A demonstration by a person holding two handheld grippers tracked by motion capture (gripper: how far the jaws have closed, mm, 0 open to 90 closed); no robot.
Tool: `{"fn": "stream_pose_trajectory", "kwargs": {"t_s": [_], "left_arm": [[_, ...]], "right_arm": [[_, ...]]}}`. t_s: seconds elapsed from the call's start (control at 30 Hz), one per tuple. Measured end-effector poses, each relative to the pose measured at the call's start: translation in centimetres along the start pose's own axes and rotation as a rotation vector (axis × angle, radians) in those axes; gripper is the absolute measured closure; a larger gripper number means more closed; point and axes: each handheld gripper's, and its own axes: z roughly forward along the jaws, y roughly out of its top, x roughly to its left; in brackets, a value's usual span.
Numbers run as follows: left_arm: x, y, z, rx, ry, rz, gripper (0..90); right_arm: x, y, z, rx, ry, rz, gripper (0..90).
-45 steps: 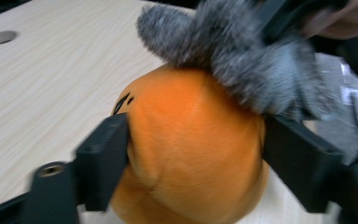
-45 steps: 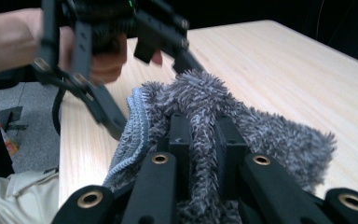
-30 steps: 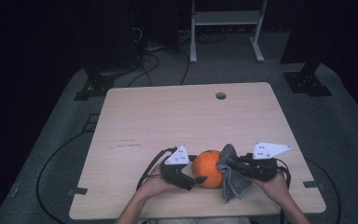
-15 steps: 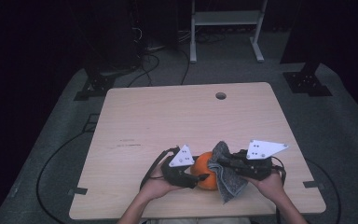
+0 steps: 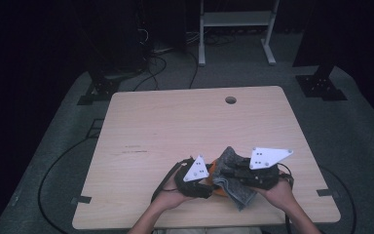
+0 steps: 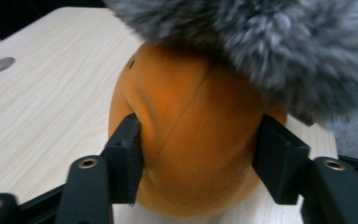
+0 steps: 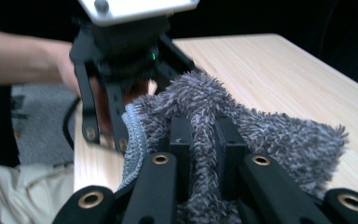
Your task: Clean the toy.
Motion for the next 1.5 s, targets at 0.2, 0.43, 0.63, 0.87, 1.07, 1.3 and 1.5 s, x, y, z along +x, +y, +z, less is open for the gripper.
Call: {"fn": "stream_pose_trajectory", "kwargs": {"t_s": [0.2,0.43,0.63,0.87,1.07,1.3,1.5], "left_arm": [[1.4,-0.2,-2.3,0.019,0.065,-0.003,41.7],[2.2,-1.3,-2.2,0.011,0.001,-0.039,18.3],[3.9,-2.1,0.9,0.041,-0.106,-0.071,9.1],[2.4,-0.4,-0.4,0.039,0.076,0.004,31.5],[2.8,0.3,-0.8,0.095,0.213,0.000,31.7],[2.7,-0.4,0.2,0.110,0.214,-0.052,24.8],[1.6,-1.7,0.3,0.086,0.156,-0.062,21.8]], "right_arm": [[-1.9,0.5,1.5,-0.022,-0.002,0.040,79.8],[-2.5,-0.9,2.4,-0.001,0.015,0.055,79.8],[-2.8,-1.9,1.7,0.007,0.034,0.065,79.6],[-4.4,-4.1,-0.5,-0.002,-0.050,0.133,79.5],[-3.4,-1.8,-0.1,-0.067,-0.034,0.088,79.6],[-3.6,0.5,3.2,-0.032,-0.041,0.053,79.6],[-3.9,-2.0,3.5,0.019,-0.001,0.090,79.7]]}}
